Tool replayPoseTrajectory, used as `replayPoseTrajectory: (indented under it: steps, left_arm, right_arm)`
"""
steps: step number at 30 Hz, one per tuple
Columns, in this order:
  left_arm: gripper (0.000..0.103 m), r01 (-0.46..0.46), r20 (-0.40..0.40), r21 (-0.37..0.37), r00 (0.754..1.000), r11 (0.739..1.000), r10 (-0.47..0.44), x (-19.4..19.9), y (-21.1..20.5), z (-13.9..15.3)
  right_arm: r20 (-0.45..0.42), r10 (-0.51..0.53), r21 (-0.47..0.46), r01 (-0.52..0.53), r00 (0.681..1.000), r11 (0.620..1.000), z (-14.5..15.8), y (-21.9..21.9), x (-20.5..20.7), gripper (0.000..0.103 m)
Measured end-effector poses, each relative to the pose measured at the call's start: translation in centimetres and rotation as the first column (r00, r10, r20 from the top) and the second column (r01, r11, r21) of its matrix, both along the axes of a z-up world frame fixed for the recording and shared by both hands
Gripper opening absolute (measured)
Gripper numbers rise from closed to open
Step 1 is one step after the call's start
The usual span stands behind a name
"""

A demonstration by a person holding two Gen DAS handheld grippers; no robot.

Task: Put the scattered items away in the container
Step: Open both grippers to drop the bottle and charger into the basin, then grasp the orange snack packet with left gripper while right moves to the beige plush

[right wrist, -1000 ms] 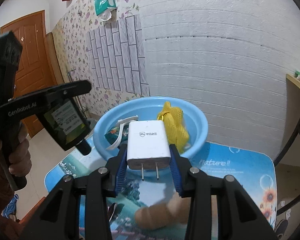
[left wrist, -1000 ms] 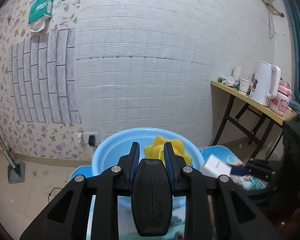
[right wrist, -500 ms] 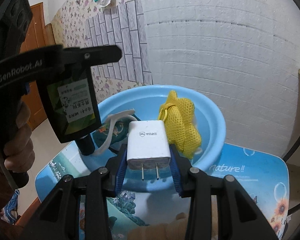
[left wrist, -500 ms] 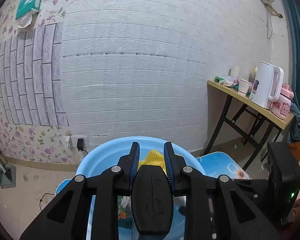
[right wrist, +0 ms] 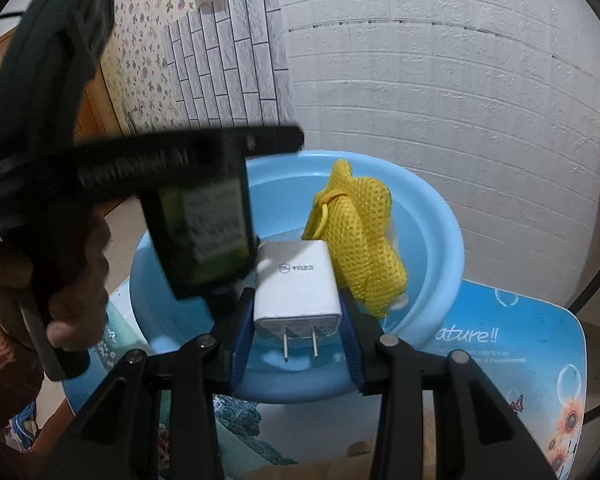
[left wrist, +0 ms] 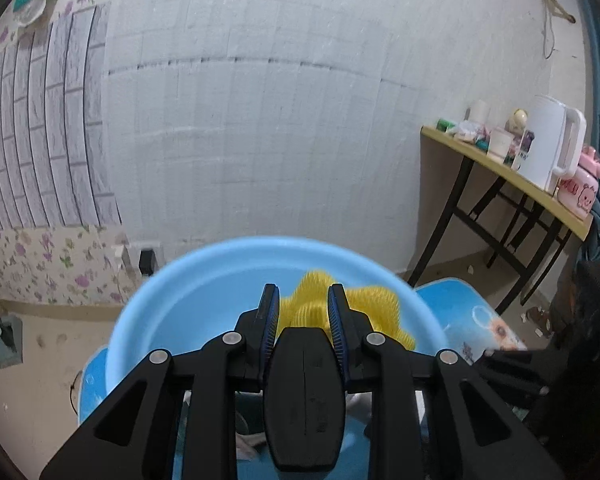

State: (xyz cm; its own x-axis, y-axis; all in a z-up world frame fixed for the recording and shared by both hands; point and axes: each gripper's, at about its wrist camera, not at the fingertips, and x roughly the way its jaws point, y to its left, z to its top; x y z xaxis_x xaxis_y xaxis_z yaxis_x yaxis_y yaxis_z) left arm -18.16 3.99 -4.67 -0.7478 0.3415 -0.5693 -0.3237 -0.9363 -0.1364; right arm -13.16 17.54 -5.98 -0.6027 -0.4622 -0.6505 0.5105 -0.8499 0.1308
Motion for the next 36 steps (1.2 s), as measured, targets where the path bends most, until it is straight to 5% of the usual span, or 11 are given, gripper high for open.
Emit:
replayPoseTrajectory:
  steps: [13, 22, 29, 36]
  left_arm:
    - [0.024, -0.006, 0.036, -0.016, 0.999, 1.0, 0.007, 2.5, -1.0, -1.7]
    - [0.035, -0.028, 0.021, -0.048, 0.999, 0.998, 0.029, 5.5, -1.4, -1.5]
    - [0.071, -0.074, -0.018, -0.056, 0.997, 0.996, 0.074, 8.7, -2.2, -1.0]
    - [0.084, -0.116, -0.025, -0.071, 0.993, 0.991, 0.115, 11.0, -2.9, -1.0]
  right_arm:
    - [-0.002, 0.018, 0.047, -0.018, 1.0, 0.999, 0.1, -0.7, 0.3, 0.041]
    - [-0.024, 0.003, 0.05, -0.002, 1.0, 0.999, 0.9, 0.2, 2.2, 0.042]
    - [-0.033, -0.032, 0.049, 0.033, 0.999, 0.998, 1.5, 1.8, 4.4, 0.042]
    - [-0.036, -0.074, 0.038, 0.075, 0.997, 0.996, 1.3, 3.6, 6.7, 0.042]
